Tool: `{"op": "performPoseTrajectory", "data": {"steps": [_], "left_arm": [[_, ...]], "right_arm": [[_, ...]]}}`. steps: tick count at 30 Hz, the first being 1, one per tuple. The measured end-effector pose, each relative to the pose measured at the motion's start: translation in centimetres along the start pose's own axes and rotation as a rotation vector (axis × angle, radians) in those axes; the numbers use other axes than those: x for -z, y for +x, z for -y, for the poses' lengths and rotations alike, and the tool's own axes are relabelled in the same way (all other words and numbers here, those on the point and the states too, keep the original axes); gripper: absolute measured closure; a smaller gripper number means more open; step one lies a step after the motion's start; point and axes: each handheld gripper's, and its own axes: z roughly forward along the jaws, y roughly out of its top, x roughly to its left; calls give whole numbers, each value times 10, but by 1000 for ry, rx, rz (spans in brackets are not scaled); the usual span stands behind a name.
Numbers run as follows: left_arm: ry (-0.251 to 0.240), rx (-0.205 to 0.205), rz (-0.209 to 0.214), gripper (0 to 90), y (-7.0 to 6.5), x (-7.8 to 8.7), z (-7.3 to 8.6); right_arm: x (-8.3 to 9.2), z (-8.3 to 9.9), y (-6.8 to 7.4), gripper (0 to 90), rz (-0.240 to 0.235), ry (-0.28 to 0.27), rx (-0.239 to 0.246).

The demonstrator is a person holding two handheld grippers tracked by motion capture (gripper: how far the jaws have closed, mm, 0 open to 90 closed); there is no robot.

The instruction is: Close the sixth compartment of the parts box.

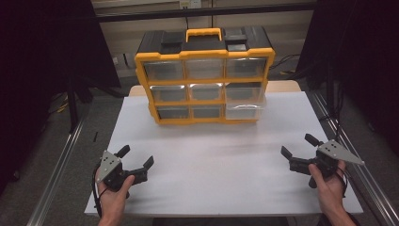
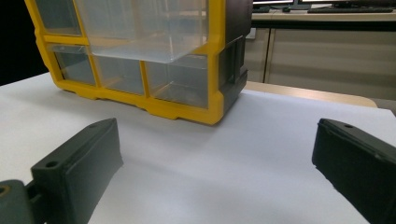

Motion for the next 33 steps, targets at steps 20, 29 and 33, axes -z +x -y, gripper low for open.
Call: {"op": "performPoseTrajectory", "data": {"steps": [20,29,33], "left_arm": [[29,24,3,28,-3,-3,0],[8,21,9,28,-5,-1,-2],[19,18,12,28,-4,-2,-1]], "right_arm": [[-4,3,9,0,-99,10,13],[-4,1,18,0,-146,11,19],[-5,-1,20,0,-170,5,18]]}}
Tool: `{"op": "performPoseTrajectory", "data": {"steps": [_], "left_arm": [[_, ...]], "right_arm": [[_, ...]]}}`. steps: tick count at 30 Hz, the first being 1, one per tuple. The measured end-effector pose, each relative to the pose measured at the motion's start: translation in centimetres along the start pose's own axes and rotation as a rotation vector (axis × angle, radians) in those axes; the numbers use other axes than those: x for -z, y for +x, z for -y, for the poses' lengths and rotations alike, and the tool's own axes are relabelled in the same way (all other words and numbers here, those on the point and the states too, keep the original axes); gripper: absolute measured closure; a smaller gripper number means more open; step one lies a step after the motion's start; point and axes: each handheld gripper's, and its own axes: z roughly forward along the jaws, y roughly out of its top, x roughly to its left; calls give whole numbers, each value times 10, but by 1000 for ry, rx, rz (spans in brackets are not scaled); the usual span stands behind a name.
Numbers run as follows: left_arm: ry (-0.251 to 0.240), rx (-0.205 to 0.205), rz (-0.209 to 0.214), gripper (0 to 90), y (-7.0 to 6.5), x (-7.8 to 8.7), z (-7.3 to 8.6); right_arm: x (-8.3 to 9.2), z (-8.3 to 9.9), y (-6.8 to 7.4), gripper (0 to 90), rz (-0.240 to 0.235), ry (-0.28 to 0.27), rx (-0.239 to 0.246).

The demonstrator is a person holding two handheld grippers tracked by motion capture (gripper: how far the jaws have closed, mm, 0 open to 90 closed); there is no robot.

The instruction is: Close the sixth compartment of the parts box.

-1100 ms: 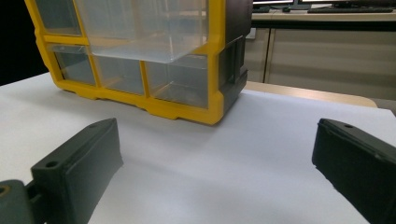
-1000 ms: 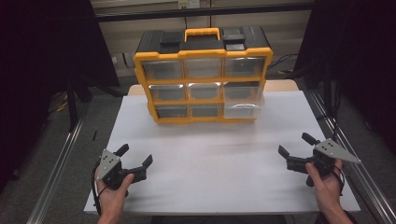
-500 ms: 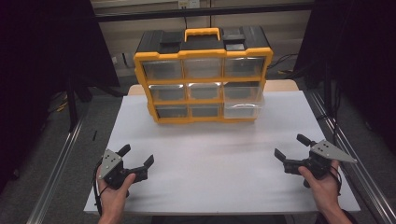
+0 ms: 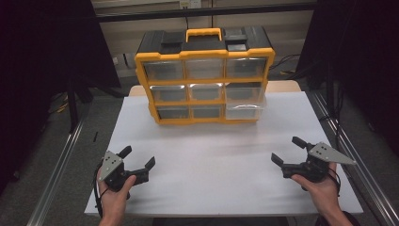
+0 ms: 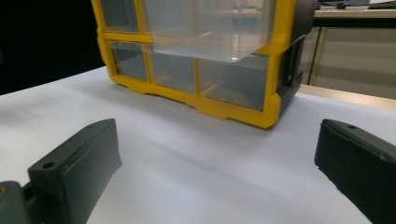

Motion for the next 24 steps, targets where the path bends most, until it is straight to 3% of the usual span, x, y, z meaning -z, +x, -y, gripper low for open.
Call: {"op": "performPoseTrajectory", "data": {"steps": [2,3,4,6,16,20,21,24], "left_arm": [[3,-6,-4,28,1,1,0],[-14,13,-3,28,0,0,0],[-3,-5,-10,28,1,2,0],[-7,-2,-13,28,0,1,-1],[11,-22,-12,28,2,1,-1],[-3,-8,-13,28,1,1,-1],[7,-25,-19,28,1,2,-1],[7,-27,-20,28,1,2,-1]], "right_arm": [[-2,-1,4,5,-26,1,-4],[-2,-1,4,5,-26,1,-4],[-2,-1,6,11,-34,3,5],[-3,-2,10,22,-57,-2,5],[-5,-8,19,68,-94,-26,8],[-7,-10,24,82,-110,-31,0],[-7,-10,25,90,-117,-28,-2],[-9,-12,28,109,-130,-35,0]]}}
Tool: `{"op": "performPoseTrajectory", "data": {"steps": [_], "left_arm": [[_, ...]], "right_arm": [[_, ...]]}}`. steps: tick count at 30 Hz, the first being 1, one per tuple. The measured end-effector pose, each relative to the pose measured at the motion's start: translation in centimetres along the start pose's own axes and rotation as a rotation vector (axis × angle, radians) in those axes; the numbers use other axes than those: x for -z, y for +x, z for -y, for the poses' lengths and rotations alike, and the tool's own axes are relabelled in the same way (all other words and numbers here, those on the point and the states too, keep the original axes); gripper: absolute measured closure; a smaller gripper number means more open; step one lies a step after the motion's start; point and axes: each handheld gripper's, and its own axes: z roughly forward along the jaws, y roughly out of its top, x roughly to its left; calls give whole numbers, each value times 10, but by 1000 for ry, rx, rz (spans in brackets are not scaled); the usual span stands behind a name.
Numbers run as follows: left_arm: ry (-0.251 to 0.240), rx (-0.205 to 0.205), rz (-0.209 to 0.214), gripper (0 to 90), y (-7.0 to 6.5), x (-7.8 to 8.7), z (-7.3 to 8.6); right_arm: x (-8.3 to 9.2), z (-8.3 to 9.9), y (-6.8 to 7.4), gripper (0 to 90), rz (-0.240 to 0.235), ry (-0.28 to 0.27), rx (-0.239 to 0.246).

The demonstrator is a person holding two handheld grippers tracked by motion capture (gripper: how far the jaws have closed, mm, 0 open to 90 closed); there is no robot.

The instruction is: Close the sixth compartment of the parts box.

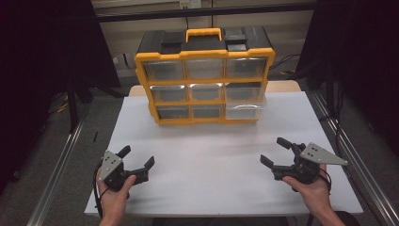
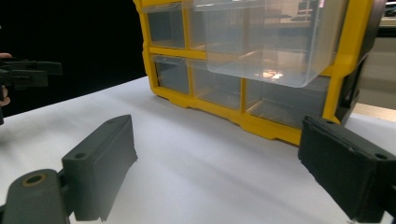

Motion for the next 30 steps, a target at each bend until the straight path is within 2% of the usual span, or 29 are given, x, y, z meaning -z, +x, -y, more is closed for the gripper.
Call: {"op": "performPoseTrajectory", "data": {"steps": [3,4,9,11,14,15,18,20,23,24,30], "left_arm": [[6,-9,1,28,1,0,0],[-1,3,5,28,0,0,0],[-2,1,1,28,0,0,0],[4,-4,11,28,0,0,0],[6,-11,-1,28,1,0,0],[3,1,-5,28,0,0,0],[6,-10,7,28,1,0,0],[7,-13,-6,28,0,0,-1],[15,-16,3,28,1,0,-1],[3,-8,1,28,0,0,0],[13,-15,0,28,0,0,-1]], "right_arm": [[-4,-1,2,126,-10,1,2],[-5,-2,2,142,-15,3,13],[-12,-5,6,150,-33,9,11],[-14,-7,7,167,-43,4,27],[-16,-9,9,184,-52,2,24],[-18,-11,10,205,-62,1,29],[-22,-12,12,234,-70,1,31],[-23,-13,12,256,-77,3,32],[-27,-14,13,266,-83,-4,26],[-30,-15,14,289,-87,2,27],[-35,-15,14,366,-94,6,30]]}}
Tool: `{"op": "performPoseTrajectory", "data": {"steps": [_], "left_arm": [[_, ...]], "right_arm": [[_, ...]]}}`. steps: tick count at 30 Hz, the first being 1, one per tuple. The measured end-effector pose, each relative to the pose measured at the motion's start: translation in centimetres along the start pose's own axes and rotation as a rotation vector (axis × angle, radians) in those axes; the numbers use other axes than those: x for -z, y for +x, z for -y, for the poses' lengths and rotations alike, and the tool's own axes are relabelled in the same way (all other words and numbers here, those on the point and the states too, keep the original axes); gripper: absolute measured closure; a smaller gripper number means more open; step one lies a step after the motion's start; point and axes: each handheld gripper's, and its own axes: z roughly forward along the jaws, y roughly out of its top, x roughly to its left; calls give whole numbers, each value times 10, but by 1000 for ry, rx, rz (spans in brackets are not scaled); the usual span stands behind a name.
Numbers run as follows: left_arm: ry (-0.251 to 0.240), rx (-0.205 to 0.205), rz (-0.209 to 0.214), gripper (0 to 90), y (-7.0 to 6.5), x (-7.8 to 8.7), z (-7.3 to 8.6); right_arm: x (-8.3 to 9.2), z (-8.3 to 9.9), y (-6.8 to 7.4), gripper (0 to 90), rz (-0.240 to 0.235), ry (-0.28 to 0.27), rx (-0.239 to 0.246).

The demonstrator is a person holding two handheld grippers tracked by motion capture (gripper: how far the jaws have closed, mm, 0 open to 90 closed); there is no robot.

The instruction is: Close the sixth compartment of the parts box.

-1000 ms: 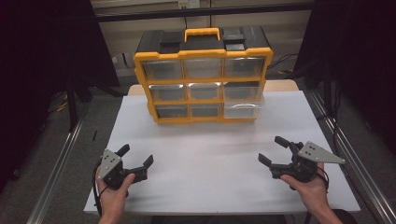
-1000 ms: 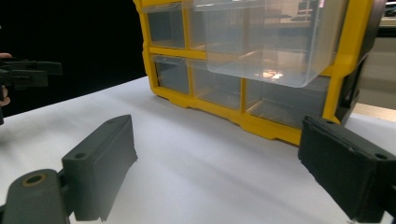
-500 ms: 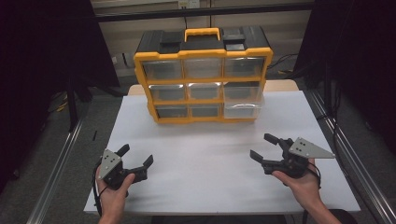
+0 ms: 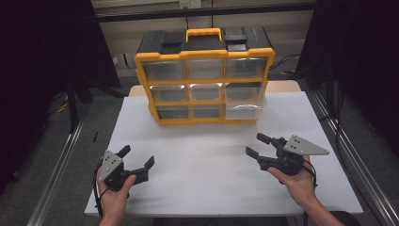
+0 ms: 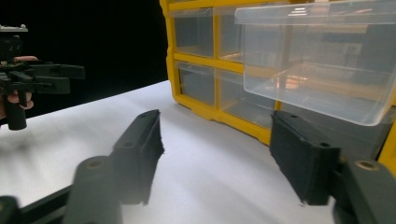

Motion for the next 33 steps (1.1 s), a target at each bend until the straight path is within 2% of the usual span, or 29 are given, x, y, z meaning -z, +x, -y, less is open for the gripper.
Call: {"op": "performPoseTrajectory", "data": {"steps": [1,4,8,11,12,19,21,24,29,33], "left_arm": [[-6,2,4,28,0,0,0],[-11,10,8,28,-1,-1,1],[-10,-7,-1,35,-2,0,0],[-9,1,5,35,-1,-1,1],[-8,0,5,35,-1,-1,1],[-7,-8,6,35,-1,-1,0],[-12,0,-2,35,-2,-1,0],[-16,-3,7,35,-2,-2,0],[-9,-6,6,35,-2,-2,1],[-12,-5,10,35,-2,-2,0]], "right_arm": [[-1,-1,0,404,-6,5,2],[-3,-1,0,440,-10,4,6],[-6,-3,-3,507,-13,0,6],[-9,-5,-4,607,-10,-6,2],[-9,-5,-4,607,-10,-6,2],[-19,-7,-6,787,-31,-9,-10],[-20,-8,-7,804,-26,-10,-7],[-22,-11,-10,882,-27,-25,-3],[-27,-16,-13,900,-37,-40,-14],[-37,-18,-17,900,-23,-36,-11]]}}
